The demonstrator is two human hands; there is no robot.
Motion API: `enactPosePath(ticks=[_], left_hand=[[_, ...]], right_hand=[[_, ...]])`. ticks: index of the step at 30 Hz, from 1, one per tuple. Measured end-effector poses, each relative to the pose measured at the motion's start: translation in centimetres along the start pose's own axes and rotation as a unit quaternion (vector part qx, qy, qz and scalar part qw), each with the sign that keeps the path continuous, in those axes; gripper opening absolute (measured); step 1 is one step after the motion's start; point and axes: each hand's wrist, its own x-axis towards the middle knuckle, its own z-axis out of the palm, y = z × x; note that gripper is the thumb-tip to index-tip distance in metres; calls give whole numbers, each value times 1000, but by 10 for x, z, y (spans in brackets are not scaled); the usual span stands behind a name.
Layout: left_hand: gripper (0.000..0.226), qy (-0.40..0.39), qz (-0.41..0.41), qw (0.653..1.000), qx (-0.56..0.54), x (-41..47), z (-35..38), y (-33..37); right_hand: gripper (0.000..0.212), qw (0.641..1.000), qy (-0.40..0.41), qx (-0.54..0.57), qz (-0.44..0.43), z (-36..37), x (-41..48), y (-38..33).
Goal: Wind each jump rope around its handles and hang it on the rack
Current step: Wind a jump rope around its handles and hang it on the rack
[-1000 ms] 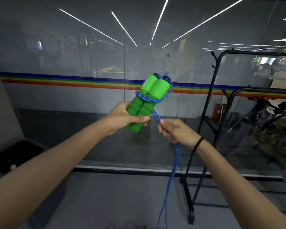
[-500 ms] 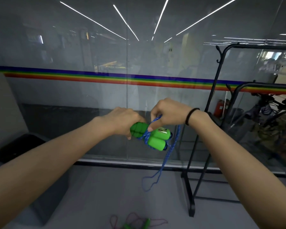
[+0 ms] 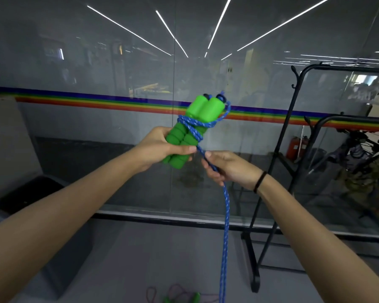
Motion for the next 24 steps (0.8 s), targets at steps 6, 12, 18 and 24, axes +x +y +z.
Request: enactPosePath(ticks=[6, 12, 18, 24], left_hand=[[36, -56, -4, 859, 509, 3, -7, -7], [41, -191, 87, 720, 661, 2, 1, 2], [40, -192, 114, 916, 332, -10, -3, -4], [39, -44, 71, 994, 77, -13, -1, -7]], right_hand=[[26, 879, -32, -475, -14, -6, -13, -25], [23, 900, -48, -431, -41, -9, -4, -47], [19, 997, -33, 8, -70, -14, -4, -28], [38, 987, 62, 127, -71, 4, 6, 3]])
